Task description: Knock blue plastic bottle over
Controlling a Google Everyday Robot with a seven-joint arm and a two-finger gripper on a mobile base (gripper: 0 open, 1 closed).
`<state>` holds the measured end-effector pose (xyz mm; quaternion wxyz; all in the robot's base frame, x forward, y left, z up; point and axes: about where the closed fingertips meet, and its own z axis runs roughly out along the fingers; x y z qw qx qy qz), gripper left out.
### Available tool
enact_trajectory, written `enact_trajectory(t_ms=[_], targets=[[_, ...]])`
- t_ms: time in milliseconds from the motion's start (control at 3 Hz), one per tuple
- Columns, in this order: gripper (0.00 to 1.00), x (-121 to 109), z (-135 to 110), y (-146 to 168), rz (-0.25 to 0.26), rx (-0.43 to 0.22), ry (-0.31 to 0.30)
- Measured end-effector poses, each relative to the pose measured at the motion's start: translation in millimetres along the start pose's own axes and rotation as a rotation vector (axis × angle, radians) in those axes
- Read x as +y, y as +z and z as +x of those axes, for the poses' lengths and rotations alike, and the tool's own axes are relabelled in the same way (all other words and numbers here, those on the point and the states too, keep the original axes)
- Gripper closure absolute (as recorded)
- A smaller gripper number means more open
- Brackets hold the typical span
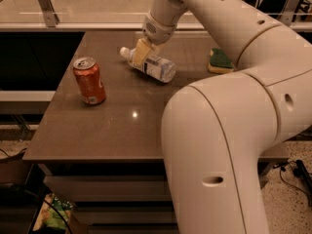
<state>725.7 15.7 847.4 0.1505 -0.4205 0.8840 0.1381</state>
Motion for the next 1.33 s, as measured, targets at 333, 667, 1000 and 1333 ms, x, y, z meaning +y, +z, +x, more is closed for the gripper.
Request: enact_trajectory(t_ms=[333, 667, 1000, 1333], targets=[[0.36, 0.5, -0.2, 3.5, -0.003, 0.003, 0.0], [0.13, 1.0, -0.5, 7.1, -0.006, 0.006, -0.001], [0.0, 1.5, -0.7, 10.5, -0.009, 0.01, -0.002], [0.0, 1.5, -0.7, 10.6, -0.009, 0.01, -0.002]])
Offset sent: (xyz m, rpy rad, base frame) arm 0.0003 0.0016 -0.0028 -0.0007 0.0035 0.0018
